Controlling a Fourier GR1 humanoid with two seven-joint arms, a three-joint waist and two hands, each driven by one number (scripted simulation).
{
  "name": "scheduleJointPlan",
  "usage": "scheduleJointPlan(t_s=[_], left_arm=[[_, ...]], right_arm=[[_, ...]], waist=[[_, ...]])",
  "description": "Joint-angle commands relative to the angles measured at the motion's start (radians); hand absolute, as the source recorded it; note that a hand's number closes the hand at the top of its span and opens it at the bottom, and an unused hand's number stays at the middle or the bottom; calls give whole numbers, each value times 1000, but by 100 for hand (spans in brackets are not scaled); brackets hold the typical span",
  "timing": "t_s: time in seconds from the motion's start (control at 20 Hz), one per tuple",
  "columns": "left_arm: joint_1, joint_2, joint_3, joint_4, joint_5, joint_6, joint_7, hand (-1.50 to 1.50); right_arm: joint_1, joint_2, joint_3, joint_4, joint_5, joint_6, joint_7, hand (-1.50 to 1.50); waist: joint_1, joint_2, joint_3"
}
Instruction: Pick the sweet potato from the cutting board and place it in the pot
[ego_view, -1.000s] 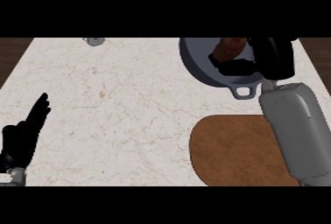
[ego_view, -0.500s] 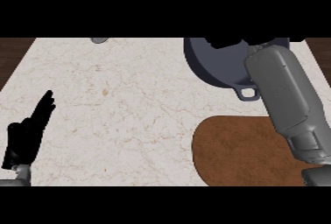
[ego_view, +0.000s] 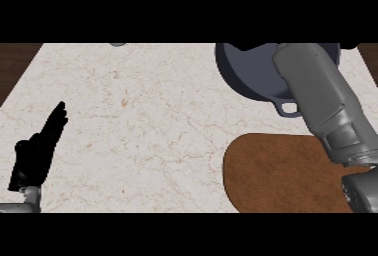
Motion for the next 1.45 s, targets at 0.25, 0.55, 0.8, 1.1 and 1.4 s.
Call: scheduleJointPlan(t_s=[0.25, 0.55, 0.8, 1.1, 1.4], left_arm=[[-46, 2, 10, 22, 3, -28, 25, 0], [17, -11, 2, -3, -12, -12, 7, 0], [29, 7, 32, -35, -1, -27, 19, 0], [26, -13, 41, -7, -14, -19, 13, 0], [37, -20, 53, 11, -24, -27, -26, 0]], right_arm=[[-76, 20, -104, 135, -91, 10, -162, -150], [-56, 31, -299, 70, -338, 184, -344, -150], [-40, -59, -327, 132, -382, 364, -355, -150], [17, -144, -337, 165, -416, 579, -400, -150], [120, -251, -364, 183, -450, 712, -491, -150]], waist=[[6, 7, 0], [-13, -7, 2], [-26, -11, 0], [-38, -12, 0], [-36, -8, 1]])
